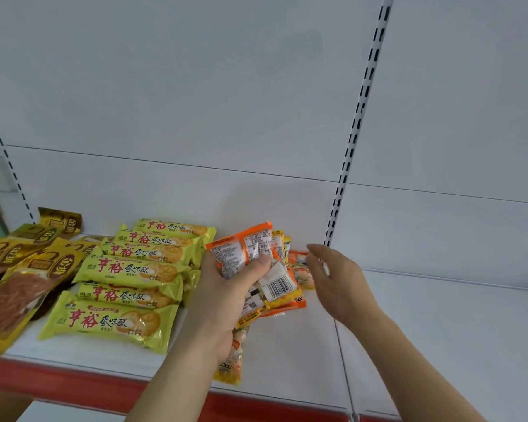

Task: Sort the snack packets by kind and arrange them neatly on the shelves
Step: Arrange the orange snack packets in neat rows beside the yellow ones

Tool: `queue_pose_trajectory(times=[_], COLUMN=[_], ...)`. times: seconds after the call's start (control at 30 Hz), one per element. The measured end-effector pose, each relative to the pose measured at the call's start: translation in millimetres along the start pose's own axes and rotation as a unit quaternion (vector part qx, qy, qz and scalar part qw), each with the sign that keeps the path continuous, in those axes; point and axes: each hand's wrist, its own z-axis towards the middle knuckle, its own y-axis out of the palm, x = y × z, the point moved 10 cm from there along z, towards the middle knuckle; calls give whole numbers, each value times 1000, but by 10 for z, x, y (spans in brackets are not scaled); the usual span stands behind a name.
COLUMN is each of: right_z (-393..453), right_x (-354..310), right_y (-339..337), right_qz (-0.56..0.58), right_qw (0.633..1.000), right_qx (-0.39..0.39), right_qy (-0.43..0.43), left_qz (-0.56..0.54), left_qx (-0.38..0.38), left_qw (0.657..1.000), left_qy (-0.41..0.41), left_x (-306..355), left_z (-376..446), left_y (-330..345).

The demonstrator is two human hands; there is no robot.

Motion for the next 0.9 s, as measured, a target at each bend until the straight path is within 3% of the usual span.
queue_pose_trajectory(times=[0.07, 0.13, 0.23, 0.47, 0.57, 0.67, 0.8, 0.9], right_z=[-245, -481, -665, -657, -626, -599, -536, -512], right_x=[-117, -293, -378, -208, -44, -36, -52, -251], right_y=[-214, -248, -124, -186, -197, -128, -339, -594], right_qz=[170, 255, 256, 264, 383, 470, 484, 475], right_qw=[984, 966, 966, 961, 914, 872, 870, 873], right_qx=[48, 45, 18, 63, 74, 34, 66, 91], right_qy=[33, 21, 20, 55, 107, 131, 72, -60], left_qz=[6, 19, 44, 40, 48, 34, 4, -25], left_qx=[1, -2, -14, -25, -34, -6, 54, 39], left_qw=[1000, 1000, 998, 999, 998, 999, 999, 999], left_qy=[8, 12, 36, 12, 8, 6, 2, -13], left_x=[-9, -23, 4, -12, -12, -81, -61, -16], left_z=[7, 0, -20, -104, -138, -111, -117, -119], left_y=[59, 147, 298, 436, 399, 258, 30, 18])
